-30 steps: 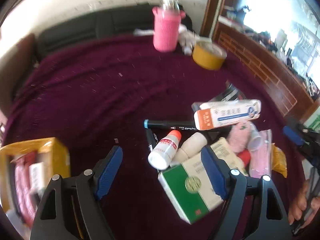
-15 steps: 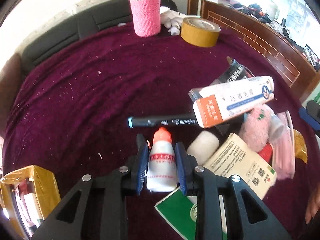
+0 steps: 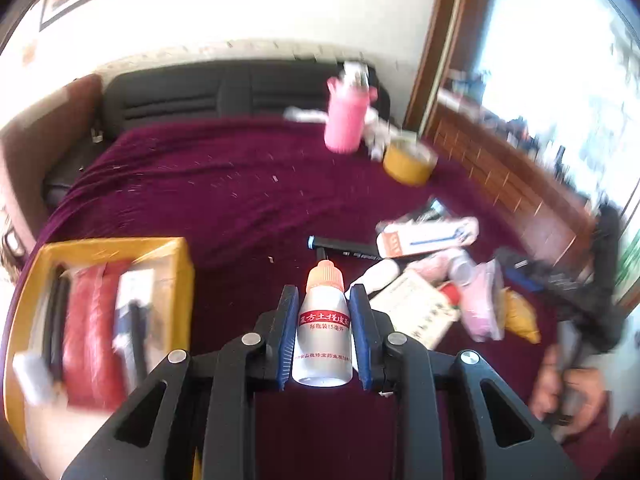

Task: Organize objects
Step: 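Grasp the white glue bottle with the left gripper, then carry the glue bottle toward the tray while the right gripper brings a black pen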

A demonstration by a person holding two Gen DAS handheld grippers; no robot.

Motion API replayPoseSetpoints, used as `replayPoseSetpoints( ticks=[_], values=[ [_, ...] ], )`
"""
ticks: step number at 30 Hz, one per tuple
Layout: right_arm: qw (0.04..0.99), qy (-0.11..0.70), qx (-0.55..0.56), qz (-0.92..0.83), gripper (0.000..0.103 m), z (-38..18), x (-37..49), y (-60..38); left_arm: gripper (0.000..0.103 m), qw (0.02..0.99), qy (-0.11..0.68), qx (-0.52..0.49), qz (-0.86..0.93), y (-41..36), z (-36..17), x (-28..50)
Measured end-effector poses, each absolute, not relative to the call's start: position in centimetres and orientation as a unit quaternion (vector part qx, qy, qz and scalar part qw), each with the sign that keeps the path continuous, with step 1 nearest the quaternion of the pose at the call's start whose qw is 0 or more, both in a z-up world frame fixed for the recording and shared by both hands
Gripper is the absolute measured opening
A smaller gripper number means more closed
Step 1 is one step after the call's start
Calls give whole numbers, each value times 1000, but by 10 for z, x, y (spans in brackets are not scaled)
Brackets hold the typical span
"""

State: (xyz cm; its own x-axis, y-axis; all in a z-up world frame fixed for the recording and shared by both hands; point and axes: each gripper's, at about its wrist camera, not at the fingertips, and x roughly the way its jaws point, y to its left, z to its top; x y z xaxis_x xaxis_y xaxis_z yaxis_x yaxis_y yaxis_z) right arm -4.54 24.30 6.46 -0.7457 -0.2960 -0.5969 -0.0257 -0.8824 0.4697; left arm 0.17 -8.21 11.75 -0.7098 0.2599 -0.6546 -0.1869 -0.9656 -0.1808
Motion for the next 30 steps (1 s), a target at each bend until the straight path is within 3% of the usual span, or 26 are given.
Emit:
replayPoseSetpoints(
  ticks=[6, 8, 10, 12, 18, 23, 25, 30],
  values=[
    [83, -193, 361, -909, 58, 72, -34, 213, 22, 103, -87, -326, 936, -118, 131, 50],
    [161, -222, 354, -894, 59, 88, -16, 190, 22, 90, -83, -323, 938, -126, 128, 55],
    [268, -206, 351, -873, 59, 108, 5, 142, 22, 82, -90, -322, 939, -134, 125, 55],
    [315, -181, 367, -856, 59, 117, 9, 112, 22, 80, -105, -321, 938, -142, 122, 60],
    [232, -52, 397, -886, 59, 133, -42, 93, 22, 82, -123, -296, 943, -161, 123, 80],
    [195, 99, 478, -851, 58, 110, -104, 54, 22, 91, -134, -282, 946, -173, 119, 89],
    [193, 119, 506, -832, 58, 94, -112, 42, 22, 91, -132, -278, 947, -179, 118, 90],
    [189, 60, 560, -804, 58, 61, -136, 28, 22, 94, -144, -277, 945, -199, 113, 87]
  ],
)
